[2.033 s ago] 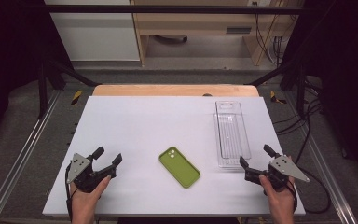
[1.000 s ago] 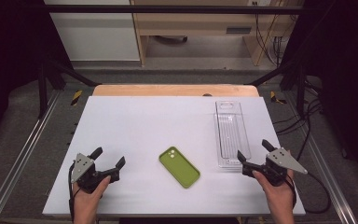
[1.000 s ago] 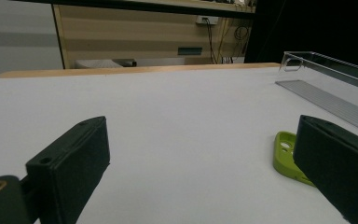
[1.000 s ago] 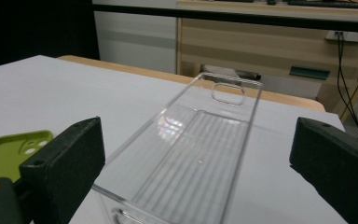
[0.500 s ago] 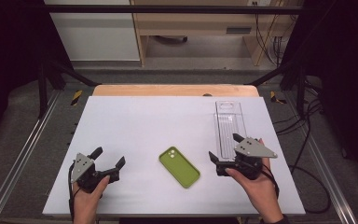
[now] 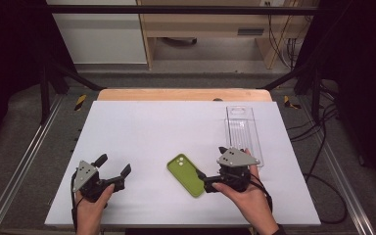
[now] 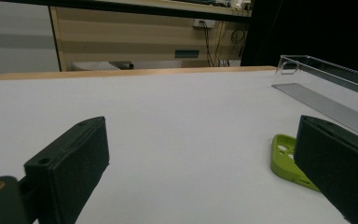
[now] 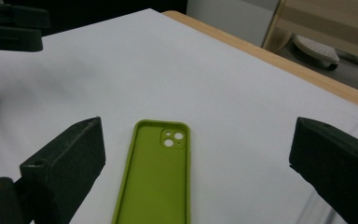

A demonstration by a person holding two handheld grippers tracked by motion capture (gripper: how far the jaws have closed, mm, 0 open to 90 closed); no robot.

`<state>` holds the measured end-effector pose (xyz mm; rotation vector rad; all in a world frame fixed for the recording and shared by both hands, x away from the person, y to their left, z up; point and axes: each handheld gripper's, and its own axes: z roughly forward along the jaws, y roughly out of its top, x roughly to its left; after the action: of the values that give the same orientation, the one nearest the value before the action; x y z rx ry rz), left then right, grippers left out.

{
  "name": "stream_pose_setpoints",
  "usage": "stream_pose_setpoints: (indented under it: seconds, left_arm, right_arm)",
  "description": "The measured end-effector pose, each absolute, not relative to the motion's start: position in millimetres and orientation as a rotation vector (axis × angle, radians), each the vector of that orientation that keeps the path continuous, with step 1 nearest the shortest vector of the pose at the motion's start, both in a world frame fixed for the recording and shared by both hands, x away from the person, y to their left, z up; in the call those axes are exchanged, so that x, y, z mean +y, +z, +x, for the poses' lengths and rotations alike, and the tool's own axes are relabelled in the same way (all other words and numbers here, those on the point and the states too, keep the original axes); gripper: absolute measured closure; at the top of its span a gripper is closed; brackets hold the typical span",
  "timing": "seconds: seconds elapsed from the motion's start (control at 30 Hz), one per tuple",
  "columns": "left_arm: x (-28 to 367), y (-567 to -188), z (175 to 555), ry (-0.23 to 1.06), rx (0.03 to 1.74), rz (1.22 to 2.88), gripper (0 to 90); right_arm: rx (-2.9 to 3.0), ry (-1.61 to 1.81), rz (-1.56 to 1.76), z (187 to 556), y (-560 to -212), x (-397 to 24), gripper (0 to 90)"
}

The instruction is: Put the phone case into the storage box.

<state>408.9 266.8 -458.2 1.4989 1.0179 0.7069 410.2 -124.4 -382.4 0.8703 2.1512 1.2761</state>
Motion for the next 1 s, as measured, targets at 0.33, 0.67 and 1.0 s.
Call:
stream_pose_setpoints:
  seconds: [0.33,0.67,1.0]
  left_arm:
    - [265,-459,410,0.7,1.013,1.507,2.5]
    - [264,-459,411,0.695,1.007,1.512,2.5]
    - [262,-459,411,0.69,1.002,1.52,2.5]
  right_arm:
    - [2.251,1.298,0.91,419,-393,-109,3.8]
    - [2.352,1.218,0.909,420,-417,-95,4.4]
    - [2.454,1.106,0.919,420,-451,-90,4.9]
